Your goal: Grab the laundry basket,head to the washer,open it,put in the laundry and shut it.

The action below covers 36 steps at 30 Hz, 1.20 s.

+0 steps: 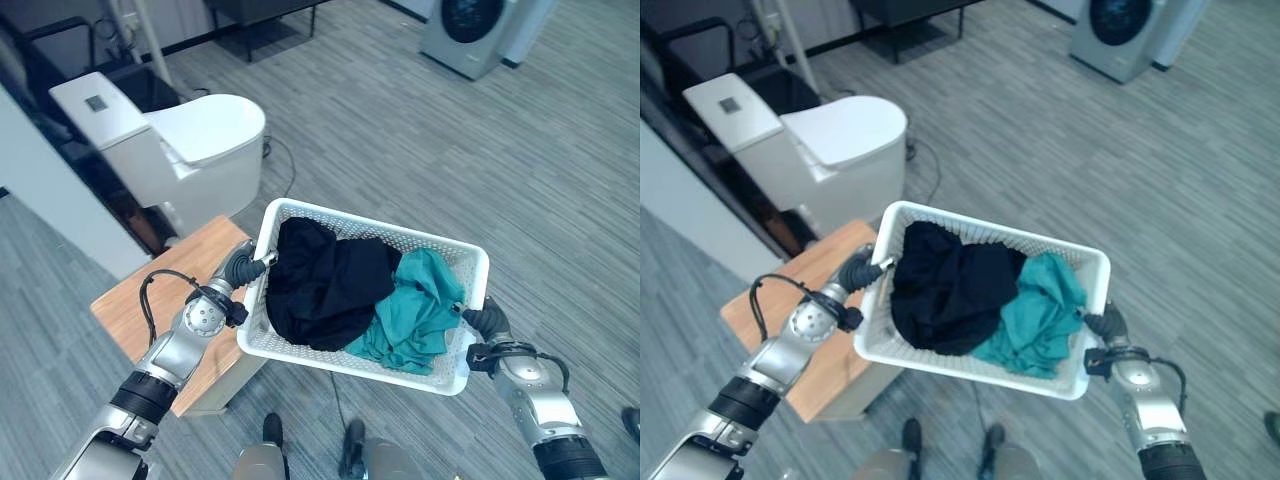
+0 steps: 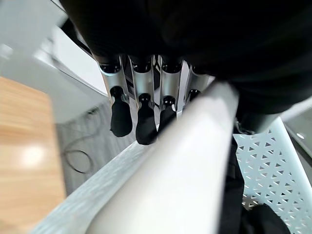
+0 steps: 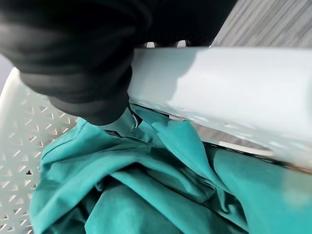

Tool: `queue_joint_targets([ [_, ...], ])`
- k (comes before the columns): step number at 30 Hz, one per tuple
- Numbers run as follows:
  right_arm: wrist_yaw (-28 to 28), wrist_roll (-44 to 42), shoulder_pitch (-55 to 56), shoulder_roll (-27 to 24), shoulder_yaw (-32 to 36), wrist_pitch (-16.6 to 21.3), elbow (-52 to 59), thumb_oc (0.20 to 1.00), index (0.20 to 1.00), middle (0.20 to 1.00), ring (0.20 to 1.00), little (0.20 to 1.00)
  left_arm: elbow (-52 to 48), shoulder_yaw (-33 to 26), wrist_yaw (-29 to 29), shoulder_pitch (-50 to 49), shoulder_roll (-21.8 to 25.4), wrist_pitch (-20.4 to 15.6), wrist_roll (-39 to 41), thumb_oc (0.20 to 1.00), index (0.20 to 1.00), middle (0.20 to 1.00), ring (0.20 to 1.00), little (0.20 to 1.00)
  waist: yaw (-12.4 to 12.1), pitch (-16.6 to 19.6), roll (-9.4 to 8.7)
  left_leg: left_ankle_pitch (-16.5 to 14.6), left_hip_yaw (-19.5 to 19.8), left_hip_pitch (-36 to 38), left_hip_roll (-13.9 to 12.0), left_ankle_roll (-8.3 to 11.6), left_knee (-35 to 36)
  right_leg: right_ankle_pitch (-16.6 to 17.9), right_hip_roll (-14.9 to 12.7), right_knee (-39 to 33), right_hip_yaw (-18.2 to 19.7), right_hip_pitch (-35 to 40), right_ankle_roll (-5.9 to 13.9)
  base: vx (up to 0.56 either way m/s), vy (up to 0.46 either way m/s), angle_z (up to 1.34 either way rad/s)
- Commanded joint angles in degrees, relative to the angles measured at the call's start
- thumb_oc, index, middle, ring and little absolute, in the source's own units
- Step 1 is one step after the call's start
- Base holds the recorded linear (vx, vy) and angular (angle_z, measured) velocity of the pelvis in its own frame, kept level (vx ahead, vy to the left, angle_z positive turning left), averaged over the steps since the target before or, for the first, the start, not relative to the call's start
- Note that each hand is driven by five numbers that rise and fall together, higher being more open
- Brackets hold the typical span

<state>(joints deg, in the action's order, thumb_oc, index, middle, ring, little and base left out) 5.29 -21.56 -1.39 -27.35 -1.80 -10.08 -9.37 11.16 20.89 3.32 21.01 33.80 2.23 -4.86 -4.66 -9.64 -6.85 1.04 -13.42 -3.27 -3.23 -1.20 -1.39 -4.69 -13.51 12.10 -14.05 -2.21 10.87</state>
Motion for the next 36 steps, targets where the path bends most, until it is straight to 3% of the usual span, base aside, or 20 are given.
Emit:
queue_joint_targets([
  [1,-2.83,-0.49,-0.46,-3.44,1.49,5.31,4.46,0.200,0.200,0.200,0.200,0.200,-0.20,-4.54,2.91,3.58,1.39,-2.61,0.92,0.200,0.200,0.200,0.200,0.200,-0.98,4.31,0.31,-5.79,3.44,0.92,3.10,-1.08,1.76,5.22,1.57,-6.19,0.68,2.89,-0.58,-0.04,-0.106,-0.52],
  [5,-3.01,-1.00,1.16,-3.65,2.35,5.50,5.03,0.200,0.200,0.200,0.200,0.200,-0.03,-3.98,1.88,2.38,0.66,-2.53,0.94,0.200,0.200,0.200,0.200,0.200,-0.48,4.50,0.10,-3.59,3.00,1.09,1.55,0.48,2.93,2.38,3.51,-9.91,-0.16,5.14,-1.57,-0.07,-0.133,-0.20],
  [12,-2.94,-2.67,3.50,-5.57,3.76,5.96,6.26,0.200,0.200,0.200,0.200,0.200,1.28,-2.19,1.41,4.40,-0.83,-2.48,1.00,0.200,0.200,0.200,0.200,0.200,0.48,3.67,0.11,0.58,4.34,0.05,-0.25,2.77,5.72,1.89,5.98,-14.29,-1.89,6.54,-2.45,-0.10,-0.122,0.03],
  [21,-3.42,-4.81,7.35,-8.28,5.57,6.94,9.57,0.200,0.200,0.200,0.200,0.200,3.79,2.33,1.02,10.62,-3.52,-2.27,-0.09,0.200,0.200,0.200,0.200,0.200,2.68,1.71,0.99,4.04,8.24,-2.11,-2.54,4.90,5.75,0.62,9.95,-14.75,-0.57,6.53,-5.18,-0.07,-0.111,0.24],
  [25,-3.41,-6.02,7.54,-8.59,5.22,7.33,10.23,0.200,0.200,0.200,0.200,0.200,3.76,1.82,1.36,11.17,-3.69,-2.35,0.93,0.200,0.200,0.200,0.200,0.200,2.59,0.22,0.69,3.81,8.87,-3.28,-5.40,6.02,0.96,0.08,11.65,-14.65,-0.31,7.34,-6.38,-0.04,-0.207,0.02],
  [29,-3.75,-8.03,7.66,-9.12,4.42,7.38,10.87,0.200,0.200,0.200,0.200,0.200,3.99,0.32,2.33,11.13,-3.72,-2.38,2.71,0.200,0.200,0.200,0.200,0.200,1.93,-1.41,0.13,2.37,12.16,-4.81,-6.54,5.49,-5.00,0.06,12.97,-14.20,1.48,7.74,-7.51,-0.01,-0.160,-0.08],
  [30,-3.82,-8.42,7.65,-9.32,4.23,7.36,11.03,0.200,0.200,0.200,0.200,0.200,3.92,-0.24,2.62,11.00,-3.70,-2.40,3.15,0.200,0.200,0.200,0.200,0.200,1.53,-2.23,0.17,0.97,14.34,-5.44,-5.49,5.13,-7.83,-0.08,13.24,-13.97,2.10,8.13,-7.79,0.02,-0.205,-0.14],
  [31,-4.05,-8.92,7.36,-9.58,3.86,7.30,11.09,0.200,0.200,0.200,0.200,0.200,3.75,-1.08,3.37,10.71,-3.34,-2.40,3.25,0.200,0.200,0.200,0.200,0.200,0.86,-2.69,0.22,-1.78,19.73,-6.66,0.16,3.62,-10.27,-0.10,13.72,-13.96,3.63,8.20,-8.15,0.04,-0.161,-0.17],
  [32,-4.08,-8.91,7.02,-9.57,3.82,7.15,10.89,0.200,0.200,0.200,0.200,0.200,3.69,-1.30,3.45,10.73,-3.06,-2.41,3.30,0.200,0.200,0.200,0.200,0.200,0.81,-2.63,0.07,-2.01,21.47,-8.38,3.17,3.25,-11.58,0.03,13.71,-13.82,3.91,8.12,-8.07,0.06,-0.137,-0.34],
  [34,-4.20,-8.93,6.32,-9.05,3.19,7.17,10.43,0.200,0.200,0.200,0.200,0.200,3.60,-1.53,3.61,10.25,-2.59,-2.32,3.01,0.200,0.200,0.200,0.200,0.200,0.73,-2.17,0.36,-2.30,21.41,-9.33,5.98,2.35,-10.70,-0.29,14.35,-13.42,4.57,8.06,-8.23,0.10,-0.065,-0.57],
  [36,-3.86,-8.75,4.87,-8.50,2.08,7.17,9.34,0.200,0.200,0.200,0.200,0.200,3.79,-1.50,3.53,9.86,-2.17,-2.14,3.08,0.200,0.200,0.200,0.200,0.200,0.04,-1.87,0.55,-0.39,20.14,-12.05,8.15,1.84,-9.90,-1.29,15.14,-12.72,5.37,8.28,-8.47,0.11,-0.027,-0.51],
])
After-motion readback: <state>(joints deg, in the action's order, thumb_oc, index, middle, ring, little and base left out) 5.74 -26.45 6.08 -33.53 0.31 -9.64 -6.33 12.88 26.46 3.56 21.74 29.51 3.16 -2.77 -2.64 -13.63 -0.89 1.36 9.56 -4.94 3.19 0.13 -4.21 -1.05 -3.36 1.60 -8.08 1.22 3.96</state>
